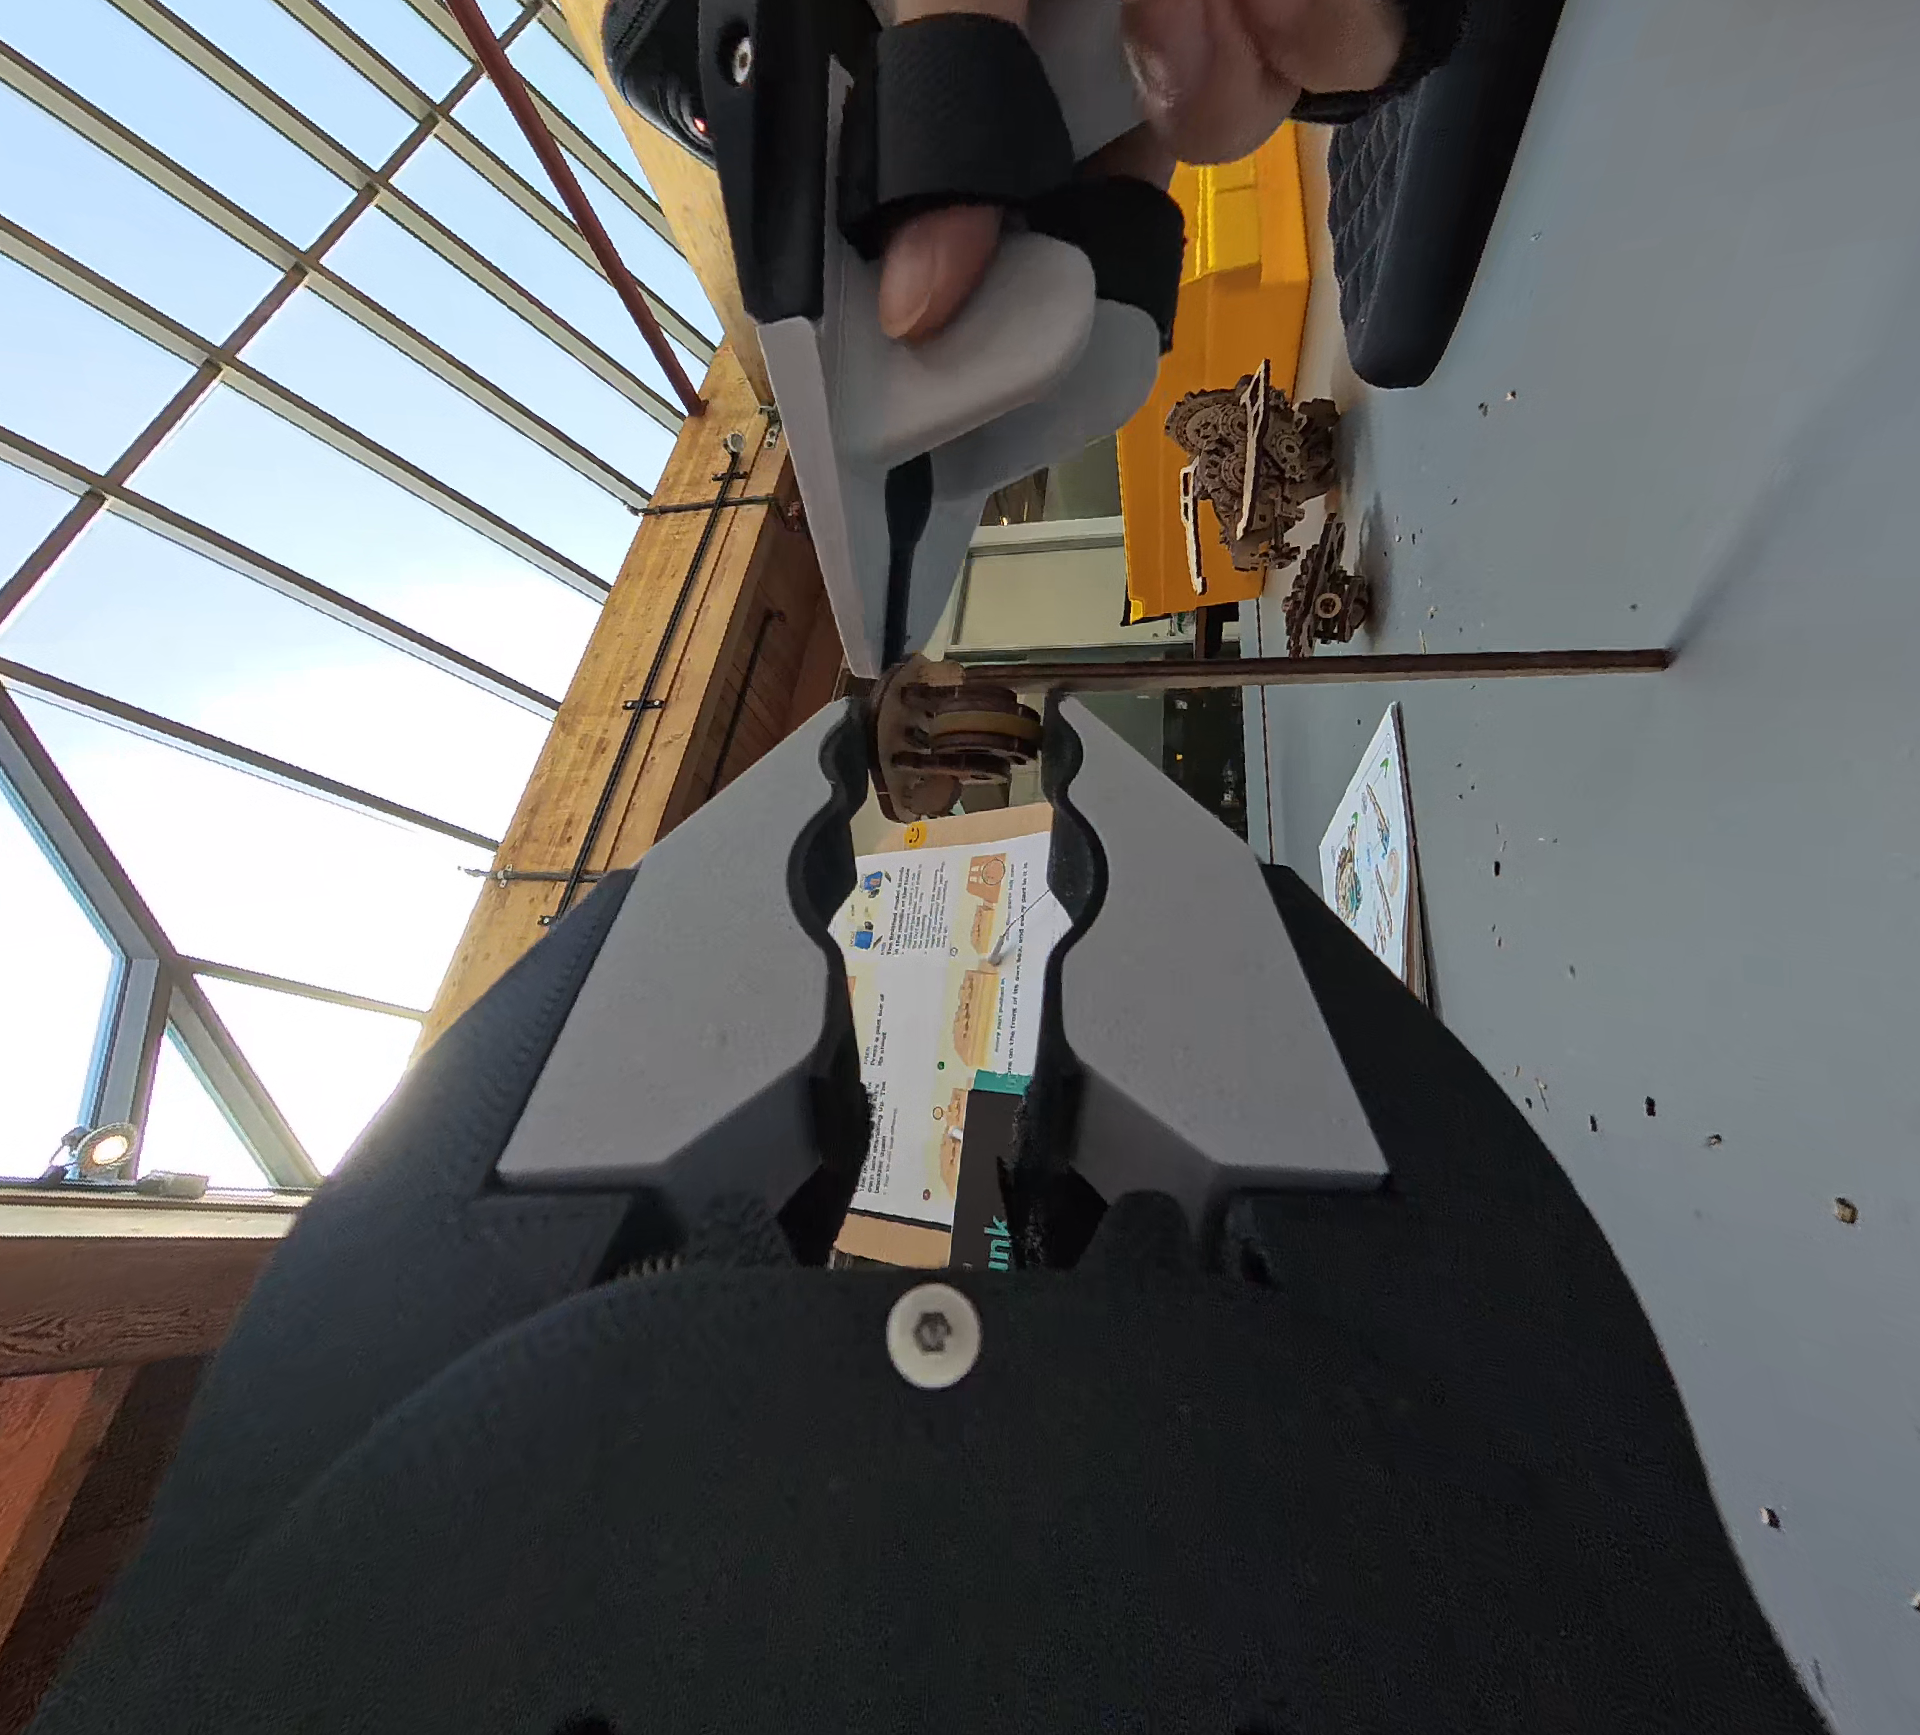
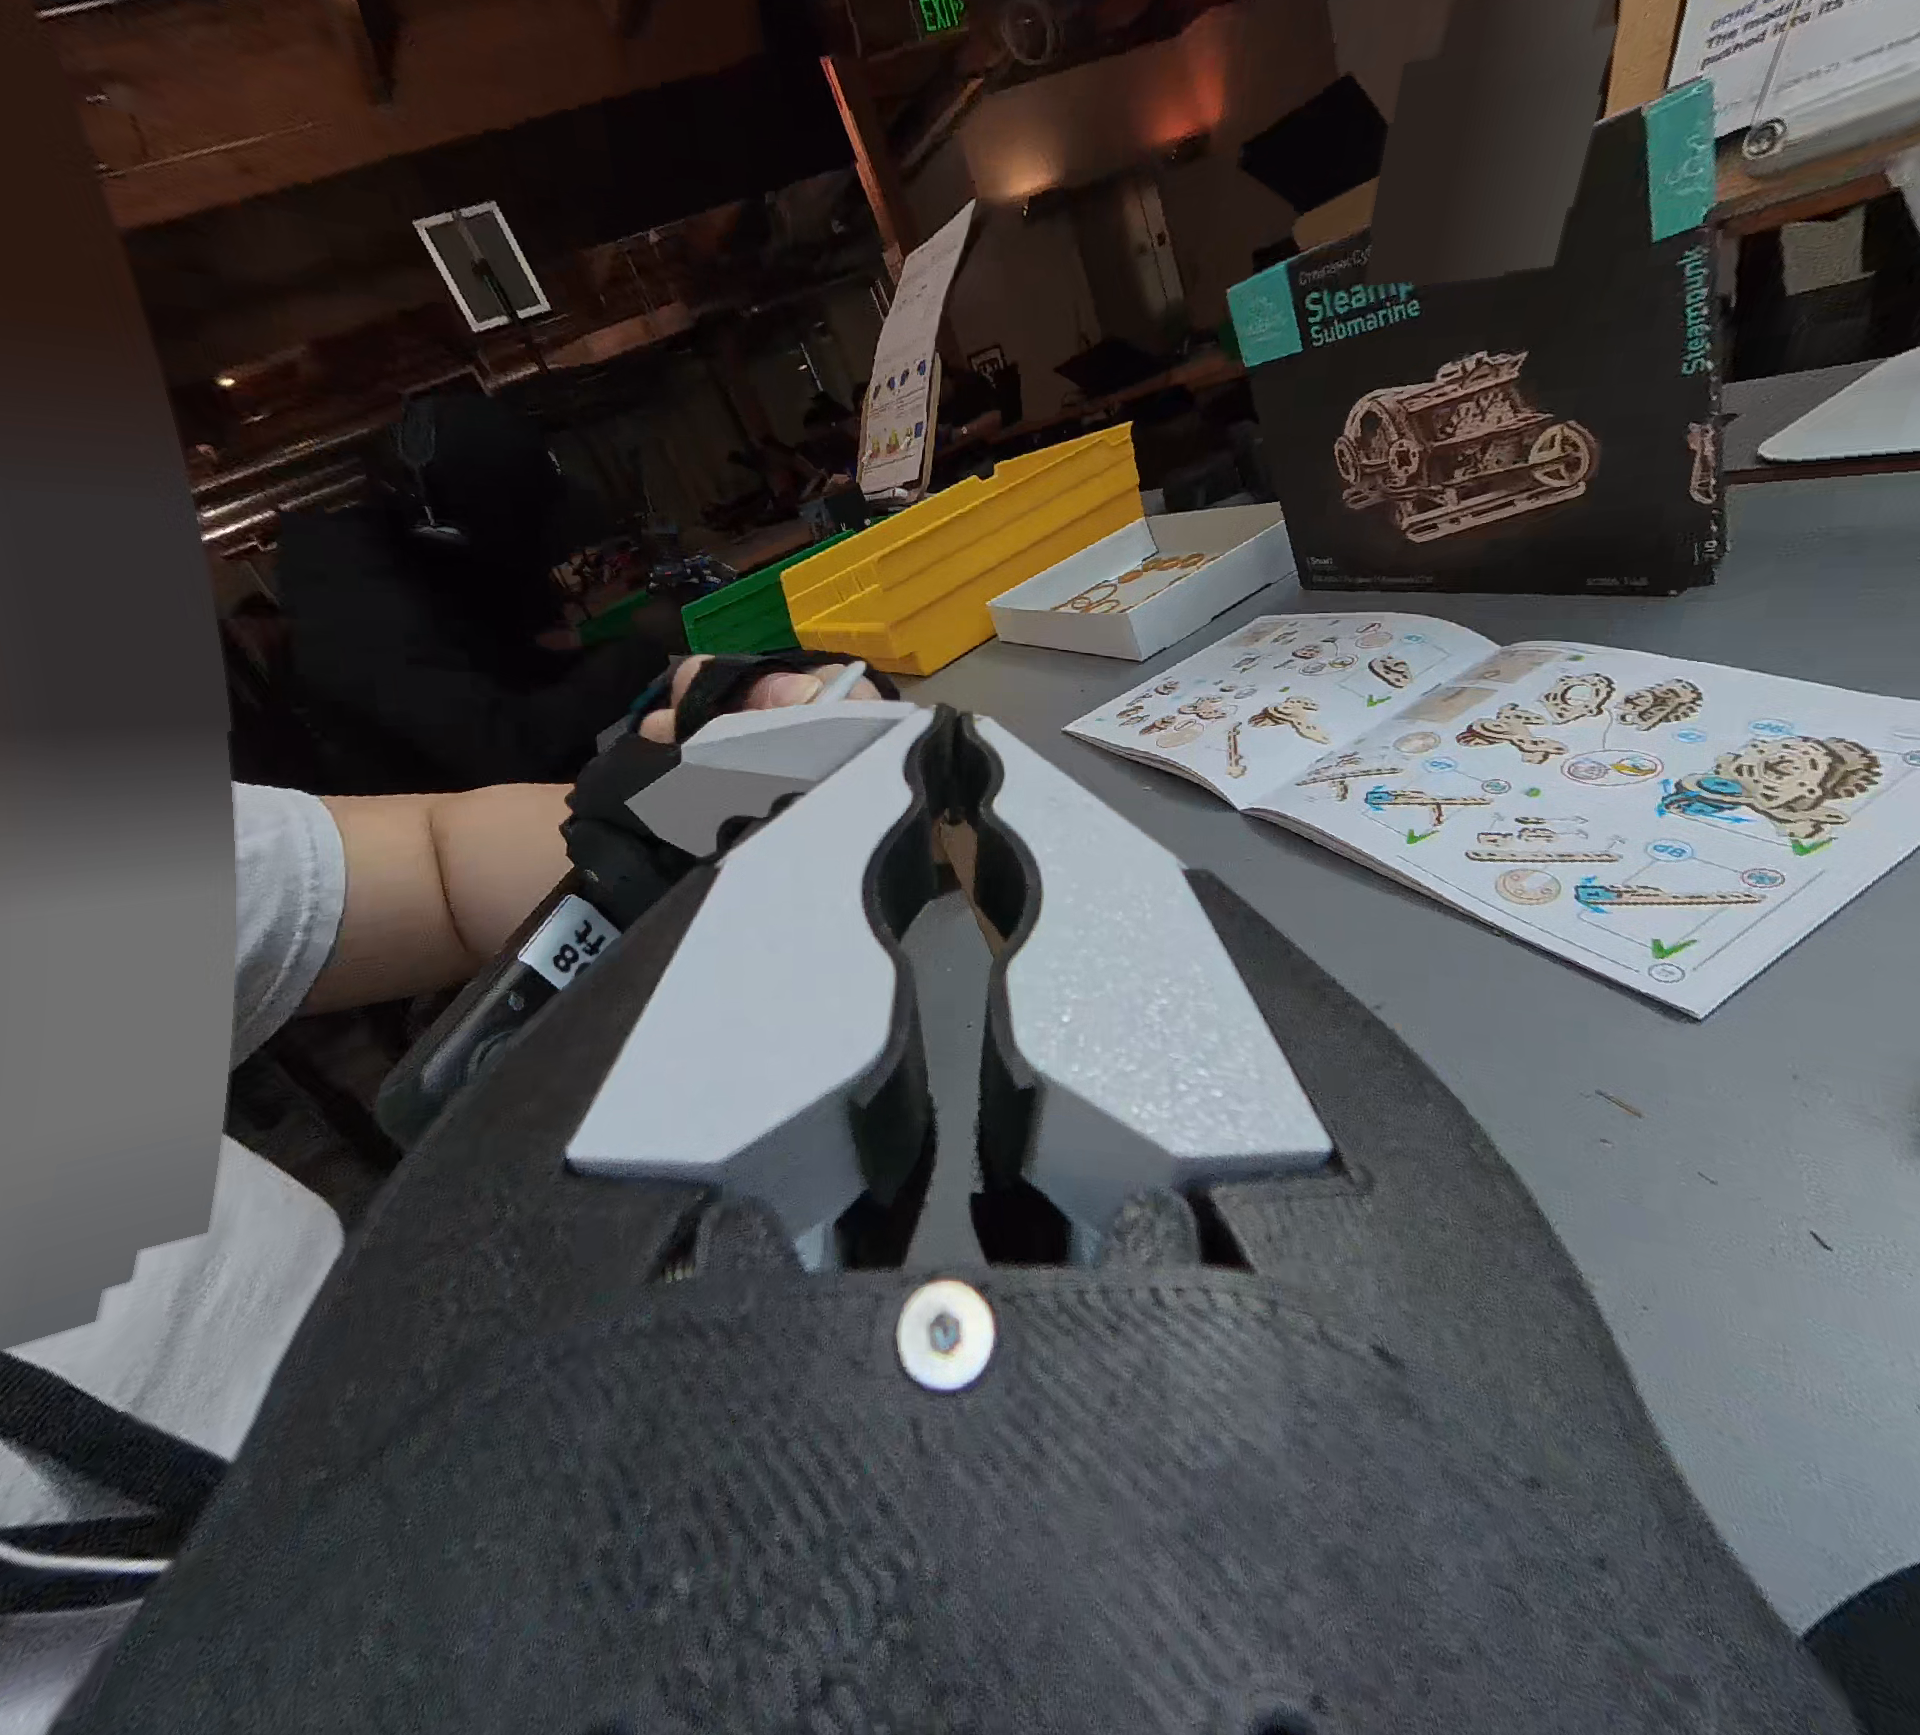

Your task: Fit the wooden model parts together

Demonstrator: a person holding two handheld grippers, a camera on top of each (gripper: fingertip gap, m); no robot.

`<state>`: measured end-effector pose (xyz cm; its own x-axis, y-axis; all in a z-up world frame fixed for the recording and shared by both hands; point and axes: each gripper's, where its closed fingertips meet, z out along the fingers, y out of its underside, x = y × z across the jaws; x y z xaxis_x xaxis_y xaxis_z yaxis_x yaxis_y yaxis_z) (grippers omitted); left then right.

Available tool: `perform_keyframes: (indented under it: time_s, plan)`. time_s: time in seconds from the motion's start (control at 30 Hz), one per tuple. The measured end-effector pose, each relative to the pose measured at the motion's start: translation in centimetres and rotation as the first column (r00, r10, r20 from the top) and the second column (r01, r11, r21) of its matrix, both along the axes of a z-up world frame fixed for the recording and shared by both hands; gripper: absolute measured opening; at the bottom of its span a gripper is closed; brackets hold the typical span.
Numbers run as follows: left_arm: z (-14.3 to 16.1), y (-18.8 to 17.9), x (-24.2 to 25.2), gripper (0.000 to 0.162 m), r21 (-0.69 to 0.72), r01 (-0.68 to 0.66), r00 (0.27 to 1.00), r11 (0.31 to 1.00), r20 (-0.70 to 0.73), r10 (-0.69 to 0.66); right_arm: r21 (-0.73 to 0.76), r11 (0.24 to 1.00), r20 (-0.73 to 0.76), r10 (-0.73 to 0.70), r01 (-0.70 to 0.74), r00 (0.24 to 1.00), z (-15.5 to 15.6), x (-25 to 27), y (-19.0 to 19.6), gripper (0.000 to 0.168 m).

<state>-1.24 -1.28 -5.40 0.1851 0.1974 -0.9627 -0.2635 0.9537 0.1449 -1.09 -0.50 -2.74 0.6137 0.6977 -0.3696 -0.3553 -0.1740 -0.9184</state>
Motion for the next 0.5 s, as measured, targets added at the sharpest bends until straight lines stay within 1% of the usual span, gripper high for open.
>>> perform_keyframes:
  time_s: [0.07, 0.1, 0.13, 0.17, 0.2, 0.23, 0.27, 0.3, 0.33, 0.37, 0.4, 0.47, 0.5]
  plan:
    - [0.0, 0.0, 0.0, 0.031, 0.004, -0.003, 1.000, 1.000, -0.001, 0.003, 0.120, 0.991, -0.004, -0.057, 0.058, 0.998, 2.1, 0.7, -0.8, 0.000]
    - [0.0, -0.1, 0.1, 0.031, 0.005, 0.000, 1.000, 1.000, 0.000, 0.000, 0.141, 0.987, 0.035, -0.080, 0.075, 0.996, 2.1, 0.6, -0.8, 0.000]
    - [0.0, -0.1, 0.1, 0.031, 0.006, 0.000, 1.000, 1.000, 0.001, 0.000, 0.079, 0.996, 0.094, -0.054, 0.047, 0.994, 0.4, -0.1, -0.3, 0.000]
    - [0.0, -0.1, 0.0, 0.031, 0.002, 0.001, 1.000, 1.000, 0.002, -0.001, 0.019, 1.000, 0.039, -0.004, 0.003, 0.999, -0.2, -0.4, -0.1, 0.000]
    - [0.0, 0.0, 0.0, 0.031, 0.000, 0.002, 1.000, 1.000, 0.001, -0.002, 0.007, 1.000, -0.027, 0.009, -0.009, 1.000, 0.3, -0.1, -0.2, 0.000]
    - [0.0, 0.1, 0.0, 0.031, 0.000, -0.004, 1.000, 1.000, -0.001, 0.004, 0.060, 0.998, -0.025, -0.012, 0.013, 1.000, 1.3, 0.2, -0.5, 0.000]
    - [0.0, 0.1, 0.0, 0.031, 0.001, -0.004, 1.000, 1.000, 0.000, 0.004, 0.123, 0.991, 0.009, -0.049, 0.048, 0.999, 2.1, 0.3, -1.0, 0.000]
    - [0.0, 0.0, 0.1, 0.031, 0.002, -0.001, 1.000, 1.000, 0.002, 0.001, 0.129, 0.991, 0.068, -0.054, 0.045, 0.996, 1.6, -0.2, -1.0, 0.000]
    - [-0.1, 0.1, 0.1, 0.031, 0.001, -0.008, 1.000, 1.000, -0.002, 0.008, 0.056, 0.998, 0.123, -0.016, 0.009, 0.992, -0.2, -1.1, -0.6, 0.000]
    - [-0.1, 0.3, 0.0, 0.031, -0.003, -0.015, 1.000, 1.000, -0.001, 0.015, 0.025, 1.000, 0.048, 0.009, -0.010, 0.999, -0.2, -0.9, -0.4, 0.000]
    - [-0.1, 0.2, 0.0, 0.031, 0.002, -0.008, 1.000, 1.000, -0.002, 0.009, 0.020, 0.999, 0.010, 0.025, -0.026, 1.000, 0.1, -0.7, -0.5, 0.000]
    - [-0.1, 0.1, 0.1, 0.030, 0.002, -0.006, 1.000, 1.000, -0.002, 0.006, 0.112, 0.993, 0.033, -0.043, 0.039, 0.999, 1.3, 0.0, -1.0, 0.000]
    - [-0.1, -0.1, 0.1, 0.030, 0.004, -0.002, 1.000, 1.000, 0.001, 0.002, 0.109, 0.993, 0.053, -0.049, 0.043, 0.997, 1.1, -0.1, -1.0, 0.000]
